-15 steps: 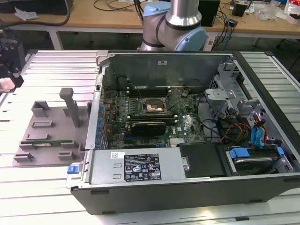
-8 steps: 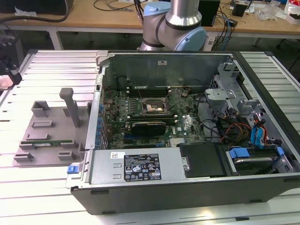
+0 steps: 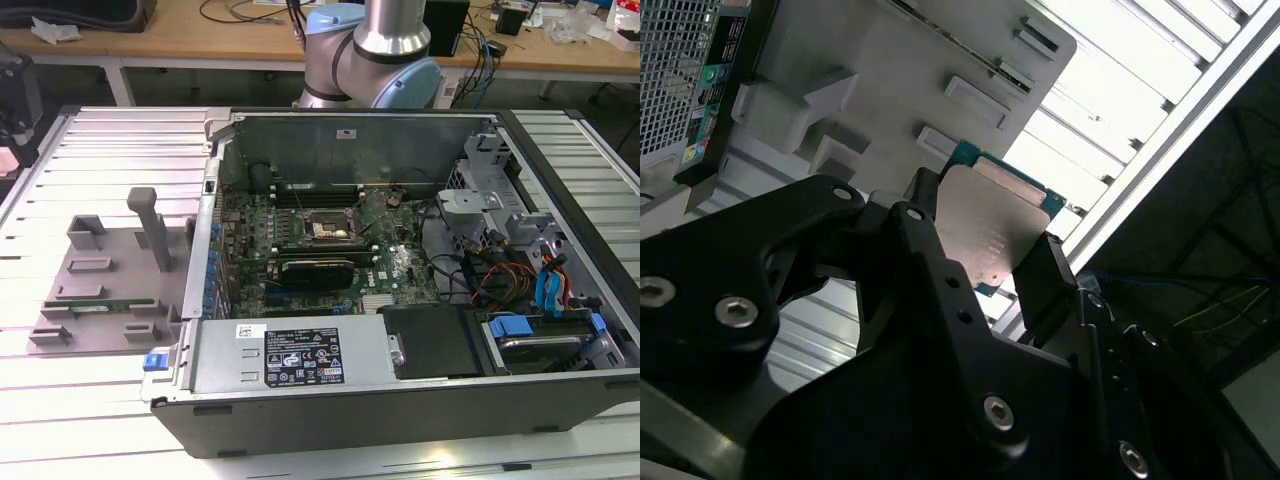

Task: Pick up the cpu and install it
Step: 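Pick up the cpu and move it towards the insertion slot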

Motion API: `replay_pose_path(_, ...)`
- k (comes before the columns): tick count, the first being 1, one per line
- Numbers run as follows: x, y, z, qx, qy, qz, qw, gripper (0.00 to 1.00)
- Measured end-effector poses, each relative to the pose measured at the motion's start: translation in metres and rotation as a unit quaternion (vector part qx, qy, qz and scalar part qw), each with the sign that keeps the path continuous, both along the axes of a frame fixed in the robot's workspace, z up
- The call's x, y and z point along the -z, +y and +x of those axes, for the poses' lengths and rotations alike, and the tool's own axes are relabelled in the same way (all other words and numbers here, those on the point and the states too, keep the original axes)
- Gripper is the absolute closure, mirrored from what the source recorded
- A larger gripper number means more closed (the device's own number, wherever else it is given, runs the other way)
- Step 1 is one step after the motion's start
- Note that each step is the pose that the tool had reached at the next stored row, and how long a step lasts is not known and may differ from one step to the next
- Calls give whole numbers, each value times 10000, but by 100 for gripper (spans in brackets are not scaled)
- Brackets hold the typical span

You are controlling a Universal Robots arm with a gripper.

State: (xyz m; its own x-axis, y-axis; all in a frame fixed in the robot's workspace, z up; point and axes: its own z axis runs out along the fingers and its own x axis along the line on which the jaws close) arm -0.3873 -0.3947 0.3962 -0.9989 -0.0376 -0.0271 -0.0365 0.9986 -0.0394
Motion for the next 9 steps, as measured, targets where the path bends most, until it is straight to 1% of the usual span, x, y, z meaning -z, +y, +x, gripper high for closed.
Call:
replay_pose_path(2, -40, 2, 0, 0, 0, -10, 10000, 45)
replay_pose_path(5, -44, 3, 1, 0, 0, -11, 10000, 45)
replay_pose_path(7, -43, 2, 45, 0, 0, -11, 10000, 45)
replay_pose_path(9, -42, 2, 123, 0, 0, -11, 10000, 45)
